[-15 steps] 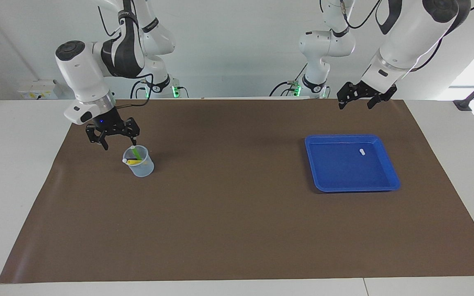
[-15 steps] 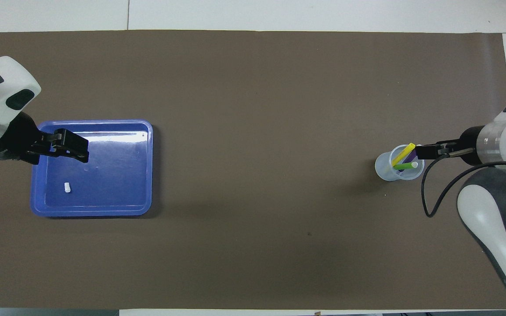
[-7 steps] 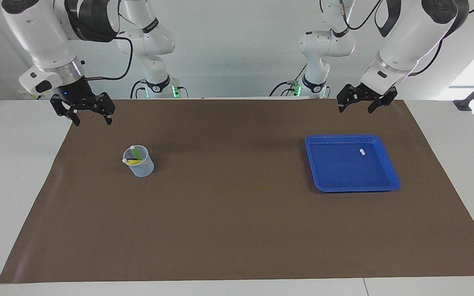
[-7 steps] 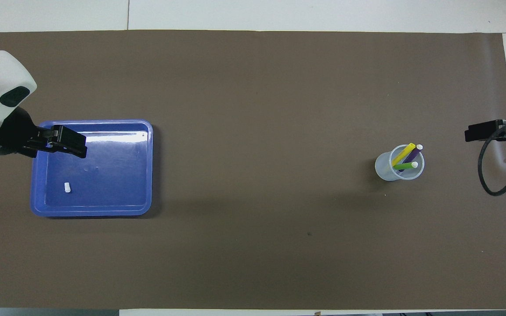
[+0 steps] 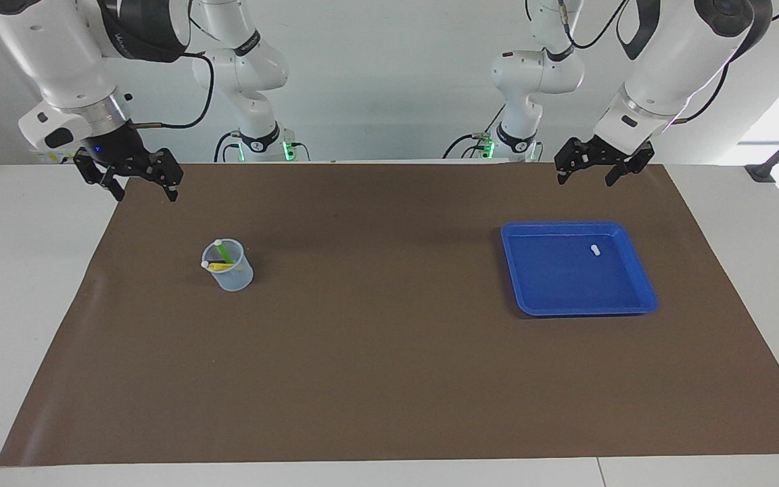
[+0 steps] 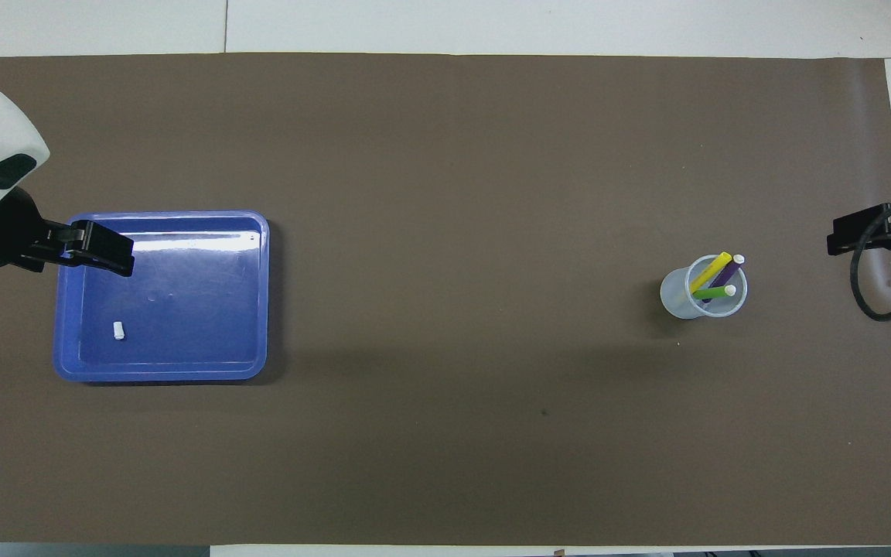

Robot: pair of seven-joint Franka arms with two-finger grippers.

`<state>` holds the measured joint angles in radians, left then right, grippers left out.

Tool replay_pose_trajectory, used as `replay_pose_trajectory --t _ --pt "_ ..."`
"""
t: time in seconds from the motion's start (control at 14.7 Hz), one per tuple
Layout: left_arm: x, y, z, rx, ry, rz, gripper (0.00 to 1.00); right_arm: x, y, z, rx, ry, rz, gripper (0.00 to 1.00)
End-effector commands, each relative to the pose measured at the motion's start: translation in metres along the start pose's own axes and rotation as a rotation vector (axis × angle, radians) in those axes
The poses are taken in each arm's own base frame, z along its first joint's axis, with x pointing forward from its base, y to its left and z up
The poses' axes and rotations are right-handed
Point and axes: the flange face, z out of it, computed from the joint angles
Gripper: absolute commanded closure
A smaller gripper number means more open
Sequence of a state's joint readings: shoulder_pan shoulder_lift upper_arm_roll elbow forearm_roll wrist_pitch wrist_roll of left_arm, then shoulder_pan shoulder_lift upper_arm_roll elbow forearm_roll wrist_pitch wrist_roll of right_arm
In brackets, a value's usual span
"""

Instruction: Transfer and insert pens with both arms

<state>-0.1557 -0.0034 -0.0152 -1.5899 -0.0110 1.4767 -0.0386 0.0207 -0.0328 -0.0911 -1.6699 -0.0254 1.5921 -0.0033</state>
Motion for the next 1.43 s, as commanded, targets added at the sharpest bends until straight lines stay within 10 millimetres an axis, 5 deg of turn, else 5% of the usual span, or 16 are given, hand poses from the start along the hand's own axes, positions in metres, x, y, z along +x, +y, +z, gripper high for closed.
replay_pose_trajectory --t 0.0,1.36 --pt "0.0 -0.008 -0.005 0.017 0.011 0.009 0.0 -0.004 0.0 0.002 -0.013 -0.015 0.019 0.0" --pt "0.0 -0.008 -0.003 -0.011 0.008 -0.009 0.0 -0.004 -0.021 -0.005 -0.013 0.001 0.03 0.0"
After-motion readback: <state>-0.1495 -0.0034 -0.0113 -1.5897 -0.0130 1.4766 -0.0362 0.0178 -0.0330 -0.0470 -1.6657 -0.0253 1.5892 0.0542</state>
